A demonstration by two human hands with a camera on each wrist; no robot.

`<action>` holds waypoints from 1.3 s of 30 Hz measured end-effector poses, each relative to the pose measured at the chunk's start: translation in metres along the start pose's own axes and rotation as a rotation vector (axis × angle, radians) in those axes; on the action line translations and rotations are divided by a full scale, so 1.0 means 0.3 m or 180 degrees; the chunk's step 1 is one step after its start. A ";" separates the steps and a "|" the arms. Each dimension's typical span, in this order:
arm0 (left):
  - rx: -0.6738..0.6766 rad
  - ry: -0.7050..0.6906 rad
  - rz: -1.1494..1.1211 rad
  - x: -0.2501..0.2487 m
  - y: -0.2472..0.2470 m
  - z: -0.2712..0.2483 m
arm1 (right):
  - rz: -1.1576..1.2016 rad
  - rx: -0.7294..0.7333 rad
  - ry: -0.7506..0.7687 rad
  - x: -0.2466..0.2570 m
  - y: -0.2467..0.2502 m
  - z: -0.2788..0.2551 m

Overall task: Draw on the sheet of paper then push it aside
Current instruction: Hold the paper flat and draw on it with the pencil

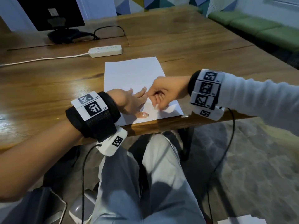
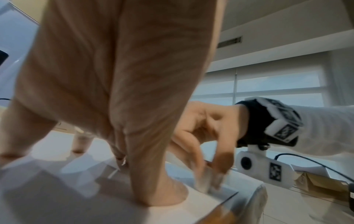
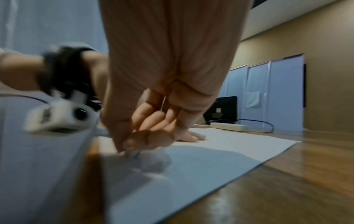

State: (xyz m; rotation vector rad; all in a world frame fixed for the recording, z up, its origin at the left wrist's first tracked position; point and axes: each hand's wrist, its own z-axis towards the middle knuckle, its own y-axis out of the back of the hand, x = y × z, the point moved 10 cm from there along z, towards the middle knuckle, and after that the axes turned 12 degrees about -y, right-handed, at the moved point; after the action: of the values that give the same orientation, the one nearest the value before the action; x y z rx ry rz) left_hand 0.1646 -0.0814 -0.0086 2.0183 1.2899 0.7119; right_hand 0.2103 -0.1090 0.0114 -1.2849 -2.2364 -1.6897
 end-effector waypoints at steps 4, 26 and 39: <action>0.0071 0.0010 0.0072 -0.002 -0.001 0.006 | -0.0020 0.0189 -0.0115 -0.018 -0.011 -0.009; 0.0033 0.0047 0.0161 0.039 -0.002 0.036 | 0.0068 0.0105 -0.0361 -0.052 -0.018 -0.027; 0.0068 0.0057 0.0396 0.002 0.015 0.018 | -0.0184 -0.0494 -0.0411 -0.067 0.089 0.004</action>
State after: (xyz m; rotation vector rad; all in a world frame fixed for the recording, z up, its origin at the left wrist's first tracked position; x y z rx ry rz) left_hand 0.1714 -0.0834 -0.0087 2.1285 1.1946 0.7778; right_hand 0.2408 -0.1179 0.0215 -1.4135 -2.2716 -1.8861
